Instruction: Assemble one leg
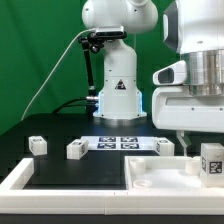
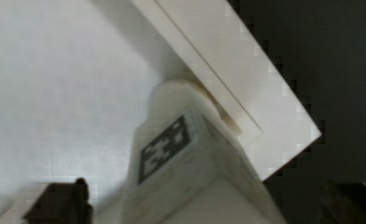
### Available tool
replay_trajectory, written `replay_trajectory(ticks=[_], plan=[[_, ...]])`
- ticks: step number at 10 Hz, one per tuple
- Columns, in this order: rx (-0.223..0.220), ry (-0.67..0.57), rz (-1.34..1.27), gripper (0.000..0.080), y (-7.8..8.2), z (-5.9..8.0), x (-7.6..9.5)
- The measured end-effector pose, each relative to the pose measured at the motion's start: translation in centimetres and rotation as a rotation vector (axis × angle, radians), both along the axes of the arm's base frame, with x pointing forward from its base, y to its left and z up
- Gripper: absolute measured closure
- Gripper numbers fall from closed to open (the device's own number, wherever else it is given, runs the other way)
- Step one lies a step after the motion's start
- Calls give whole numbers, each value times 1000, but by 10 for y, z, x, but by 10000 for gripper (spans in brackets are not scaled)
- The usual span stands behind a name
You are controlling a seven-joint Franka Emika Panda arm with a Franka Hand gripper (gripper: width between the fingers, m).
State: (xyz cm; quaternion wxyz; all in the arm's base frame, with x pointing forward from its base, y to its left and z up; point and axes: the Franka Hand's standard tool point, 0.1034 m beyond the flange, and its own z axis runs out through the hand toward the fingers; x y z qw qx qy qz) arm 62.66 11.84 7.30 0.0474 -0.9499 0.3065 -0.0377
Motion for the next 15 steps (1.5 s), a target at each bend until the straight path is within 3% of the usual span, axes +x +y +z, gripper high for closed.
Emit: replay_trajectory(ticks=[3,6,8,9,10,11,15], plan=[[-71,-3,411,151,-5,-1,4],[-97,-5,595,151,-7,0,7],[-95,-4,575,197,-7,0,7],[-93,-3,548,378,-7,0,7],[-89,-2,523,378,-6,0,7],[-82,2,444,511,-6,0,7],[-41,24,-28,511,-7,-2,3]])
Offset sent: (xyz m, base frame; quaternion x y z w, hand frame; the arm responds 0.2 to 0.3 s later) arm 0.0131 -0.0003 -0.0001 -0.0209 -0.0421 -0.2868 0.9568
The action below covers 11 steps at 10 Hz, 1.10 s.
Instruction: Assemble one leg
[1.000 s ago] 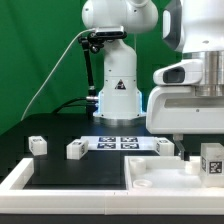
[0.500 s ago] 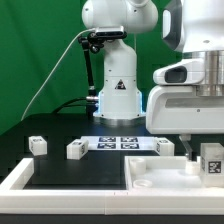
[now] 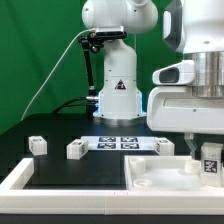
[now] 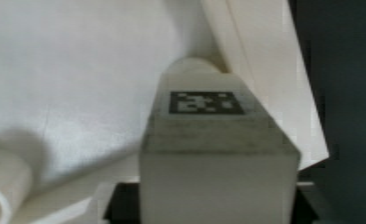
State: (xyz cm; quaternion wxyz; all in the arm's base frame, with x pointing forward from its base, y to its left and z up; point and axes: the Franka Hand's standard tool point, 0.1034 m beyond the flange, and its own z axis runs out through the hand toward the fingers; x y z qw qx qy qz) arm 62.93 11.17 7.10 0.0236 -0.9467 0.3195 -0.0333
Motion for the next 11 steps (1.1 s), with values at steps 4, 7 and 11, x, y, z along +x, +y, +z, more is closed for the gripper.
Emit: replay_trajectory(ticks=[4,7,11], plan=[[26,3,-597,509,-3,-1,-3],[69,26,-1051,509,-6,-1,-7],[96,45,-1250,508,-3,-1,-9]])
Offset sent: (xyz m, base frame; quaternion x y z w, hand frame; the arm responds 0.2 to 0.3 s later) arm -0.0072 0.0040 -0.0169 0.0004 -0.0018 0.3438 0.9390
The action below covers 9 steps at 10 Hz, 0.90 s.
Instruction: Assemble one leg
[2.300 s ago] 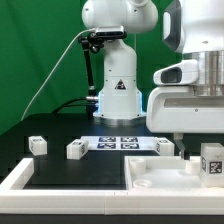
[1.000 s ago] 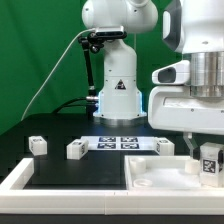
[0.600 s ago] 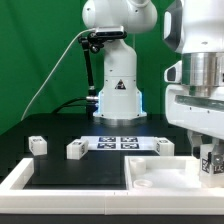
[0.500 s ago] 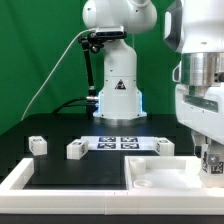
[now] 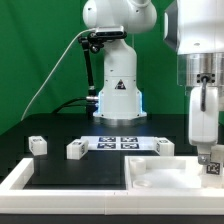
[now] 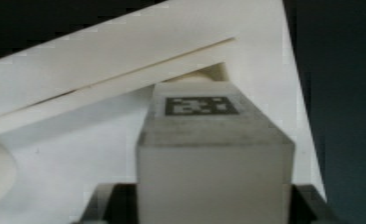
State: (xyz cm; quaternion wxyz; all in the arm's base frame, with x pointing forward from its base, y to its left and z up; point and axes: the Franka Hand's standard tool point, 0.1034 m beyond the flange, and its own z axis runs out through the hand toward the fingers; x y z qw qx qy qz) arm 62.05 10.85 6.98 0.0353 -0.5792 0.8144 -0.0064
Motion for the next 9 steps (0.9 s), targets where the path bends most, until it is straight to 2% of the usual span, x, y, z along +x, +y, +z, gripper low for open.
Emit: replay_trajectory(ticks=[1,3,4,5,9], plan=[[8,0,4,508,2,-1,-1],[-2,-8,173,191,2,0,0],[-4,-10,202,191,3,1,1],[-10,-10,310,158,7,2,2],[-34,-27,721,151,17,4,2]])
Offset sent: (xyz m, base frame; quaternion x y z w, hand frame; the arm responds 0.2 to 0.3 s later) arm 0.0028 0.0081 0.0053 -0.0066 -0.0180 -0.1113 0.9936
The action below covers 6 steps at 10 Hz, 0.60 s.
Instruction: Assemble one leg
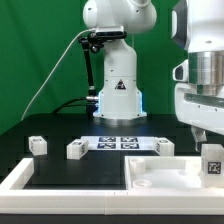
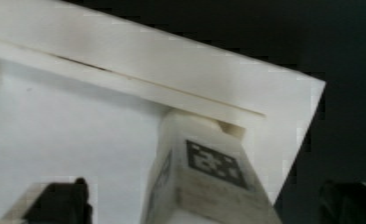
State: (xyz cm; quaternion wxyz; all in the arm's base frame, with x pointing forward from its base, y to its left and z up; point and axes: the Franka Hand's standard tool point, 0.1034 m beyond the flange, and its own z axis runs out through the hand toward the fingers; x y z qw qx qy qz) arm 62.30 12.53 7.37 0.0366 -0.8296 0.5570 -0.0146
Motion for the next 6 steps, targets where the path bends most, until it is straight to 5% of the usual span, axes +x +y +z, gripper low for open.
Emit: replay_trajectory(ticks=[6], plan=[[-50,-19,538,151,-2,0,1]])
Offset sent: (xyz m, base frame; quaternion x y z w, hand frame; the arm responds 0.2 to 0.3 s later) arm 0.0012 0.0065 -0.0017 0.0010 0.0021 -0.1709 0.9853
